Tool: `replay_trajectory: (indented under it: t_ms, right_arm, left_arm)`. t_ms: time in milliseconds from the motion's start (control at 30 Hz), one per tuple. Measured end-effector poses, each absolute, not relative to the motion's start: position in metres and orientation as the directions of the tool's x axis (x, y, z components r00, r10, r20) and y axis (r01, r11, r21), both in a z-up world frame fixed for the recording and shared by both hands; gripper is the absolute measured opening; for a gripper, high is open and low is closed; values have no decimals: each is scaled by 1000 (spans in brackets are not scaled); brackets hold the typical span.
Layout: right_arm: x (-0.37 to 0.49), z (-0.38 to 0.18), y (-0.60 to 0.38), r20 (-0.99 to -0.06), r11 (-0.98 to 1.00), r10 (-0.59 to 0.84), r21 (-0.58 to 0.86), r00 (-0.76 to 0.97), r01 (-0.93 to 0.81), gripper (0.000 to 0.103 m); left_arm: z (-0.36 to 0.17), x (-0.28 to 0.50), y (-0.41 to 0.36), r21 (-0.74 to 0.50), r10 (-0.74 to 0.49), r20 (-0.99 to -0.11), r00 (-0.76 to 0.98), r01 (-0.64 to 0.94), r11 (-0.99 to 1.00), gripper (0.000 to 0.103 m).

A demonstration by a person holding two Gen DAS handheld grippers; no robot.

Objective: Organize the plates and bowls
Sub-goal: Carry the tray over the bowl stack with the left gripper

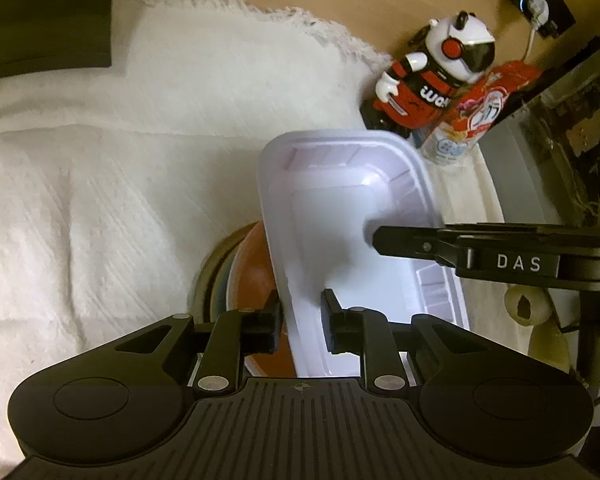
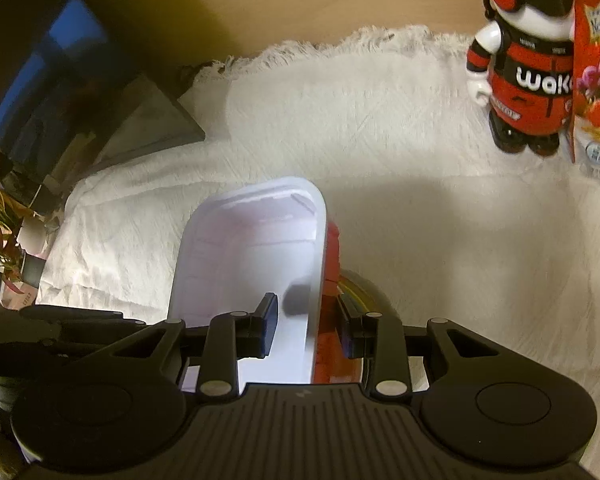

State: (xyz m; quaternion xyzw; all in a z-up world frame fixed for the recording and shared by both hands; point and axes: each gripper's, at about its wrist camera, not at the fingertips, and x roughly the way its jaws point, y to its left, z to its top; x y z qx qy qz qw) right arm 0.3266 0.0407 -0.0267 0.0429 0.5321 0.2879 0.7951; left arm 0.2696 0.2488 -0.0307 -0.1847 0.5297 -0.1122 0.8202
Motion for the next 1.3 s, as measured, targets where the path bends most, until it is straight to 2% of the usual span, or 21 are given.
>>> replay_trajectory:
  t_ms: [533, 733, 1033, 1300]
  right_arm:
    - [324, -26, 35, -822, 841, 491, 362, 289, -401, 32]
    - [313, -26, 38, -824, 832, 496, 361, 275, -420, 32]
    - [314, -24, 38, -827, 836, 492, 361, 272, -414, 33]
    - [297, -22, 35, -822, 822, 496, 340, 282, -456, 33]
  left_arm:
    - [-32, 285, 259, -457, -395, -808, 437, -43, 888, 21]
    - [-28, 272, 256, -427, -380, -824, 421, -18, 904, 21]
    - [-14, 257, 255, -456, -410, -804, 431, -3, 890, 21]
    - [-32, 249, 257, -446, -397, -825, 402, -31, 895, 21]
